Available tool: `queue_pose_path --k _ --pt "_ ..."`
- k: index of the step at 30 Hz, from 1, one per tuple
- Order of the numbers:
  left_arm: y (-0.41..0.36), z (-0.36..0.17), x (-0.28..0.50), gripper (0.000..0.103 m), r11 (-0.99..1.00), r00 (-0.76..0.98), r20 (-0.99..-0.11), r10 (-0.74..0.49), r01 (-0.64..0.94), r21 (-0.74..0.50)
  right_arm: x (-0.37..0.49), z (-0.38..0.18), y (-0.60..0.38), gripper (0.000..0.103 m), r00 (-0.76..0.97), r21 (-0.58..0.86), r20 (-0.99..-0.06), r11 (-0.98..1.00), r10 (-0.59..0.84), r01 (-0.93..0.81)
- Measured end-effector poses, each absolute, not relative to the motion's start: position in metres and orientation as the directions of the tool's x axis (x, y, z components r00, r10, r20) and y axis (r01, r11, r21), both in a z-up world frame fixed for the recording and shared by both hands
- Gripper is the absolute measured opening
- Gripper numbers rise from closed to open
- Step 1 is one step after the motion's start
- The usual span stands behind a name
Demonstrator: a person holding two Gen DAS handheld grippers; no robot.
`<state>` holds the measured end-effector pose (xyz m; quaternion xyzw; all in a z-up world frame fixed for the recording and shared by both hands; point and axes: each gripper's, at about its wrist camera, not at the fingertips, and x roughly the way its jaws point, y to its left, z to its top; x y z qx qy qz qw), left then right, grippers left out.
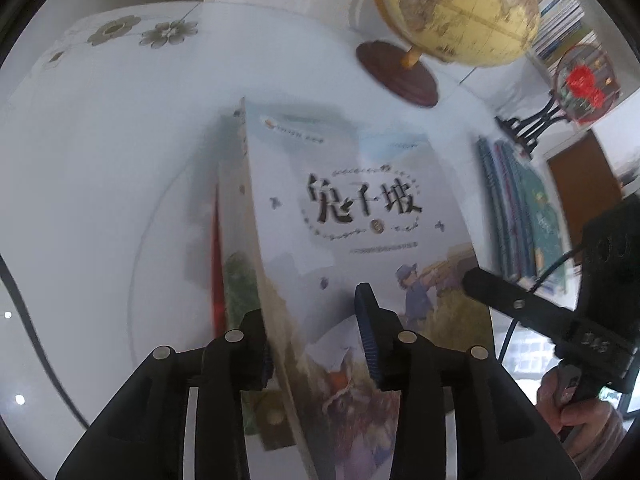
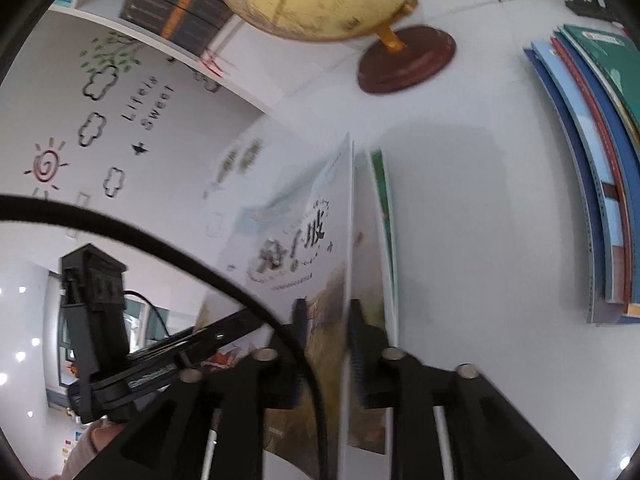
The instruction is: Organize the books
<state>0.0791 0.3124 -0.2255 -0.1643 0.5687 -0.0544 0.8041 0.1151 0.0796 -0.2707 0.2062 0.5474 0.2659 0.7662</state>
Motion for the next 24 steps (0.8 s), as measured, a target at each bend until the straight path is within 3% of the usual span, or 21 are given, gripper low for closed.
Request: queue_pose_path --k 1,3,6,24 --pt "0.313 -0.227 0.078 0.035 0.950 0.330 -0.912 -0.245 -0.106 -0.293 0.115 -0.273 0.080 0.043 0.247 0.606 -0.736 0.776 0.630 -0.174" --pt "0.315 -0.225 0.076 0.032 0.967 0.323 -0.929 -0.182 -0.114 -0.229 0.114 -0.274 0.078 0.047 0.251 0.600 -0.743 0.783 0.621 -0.161" --pt "0.321 -0.217 0.072 0.032 0.964 0.346 -0.921 -0.177 -0.128 -0.234 0.112 -0.274 0.073 0.054 0.269 0.595 -0.746 0.791 0.609 -0.142" --pt "0.284 -0.184 0.073 0.032 0.963 0.401 -0.904 -0.147 -0.149 -0.223 0.105 -0.237 0.022 0.059 0.308 0.635 -0.706 0.763 0.637 -0.122"
